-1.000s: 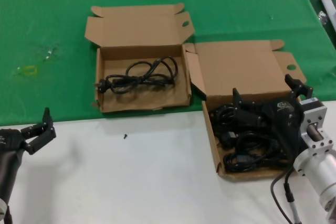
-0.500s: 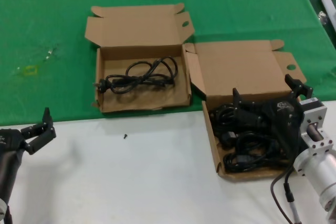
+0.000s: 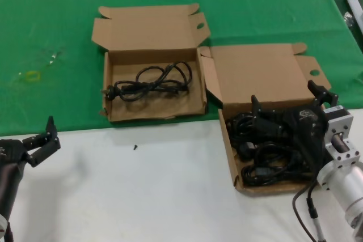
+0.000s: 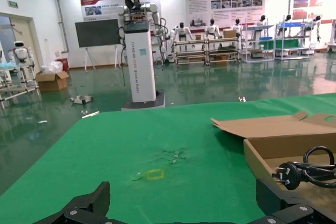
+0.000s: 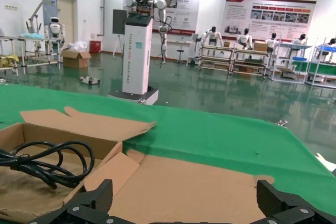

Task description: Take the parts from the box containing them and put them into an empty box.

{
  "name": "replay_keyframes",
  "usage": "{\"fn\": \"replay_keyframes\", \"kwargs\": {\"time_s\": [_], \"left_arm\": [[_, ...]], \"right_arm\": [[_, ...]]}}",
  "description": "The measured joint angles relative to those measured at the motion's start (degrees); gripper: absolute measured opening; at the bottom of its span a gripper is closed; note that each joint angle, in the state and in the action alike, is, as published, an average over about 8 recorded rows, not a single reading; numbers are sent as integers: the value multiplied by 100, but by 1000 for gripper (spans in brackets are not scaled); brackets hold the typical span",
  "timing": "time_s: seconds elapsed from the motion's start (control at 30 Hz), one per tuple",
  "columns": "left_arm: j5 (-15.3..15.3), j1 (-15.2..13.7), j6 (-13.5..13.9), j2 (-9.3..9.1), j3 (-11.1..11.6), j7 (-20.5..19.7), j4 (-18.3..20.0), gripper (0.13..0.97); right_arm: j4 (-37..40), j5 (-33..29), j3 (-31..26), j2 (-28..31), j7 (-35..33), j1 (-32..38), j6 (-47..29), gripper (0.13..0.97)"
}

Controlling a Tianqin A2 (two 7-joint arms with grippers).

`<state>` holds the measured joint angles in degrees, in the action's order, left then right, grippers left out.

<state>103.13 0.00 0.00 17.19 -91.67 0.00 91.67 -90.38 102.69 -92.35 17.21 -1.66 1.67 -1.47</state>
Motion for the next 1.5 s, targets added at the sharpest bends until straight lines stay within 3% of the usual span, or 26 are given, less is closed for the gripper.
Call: {"fn": "replay_keyframes", "kwargs": {"time_s": [1.5], "left_arm": [[0, 0, 0, 0, 0, 0, 0, 966]], "right_arm": [[0, 0, 0, 0, 0, 0, 0, 966]]}}
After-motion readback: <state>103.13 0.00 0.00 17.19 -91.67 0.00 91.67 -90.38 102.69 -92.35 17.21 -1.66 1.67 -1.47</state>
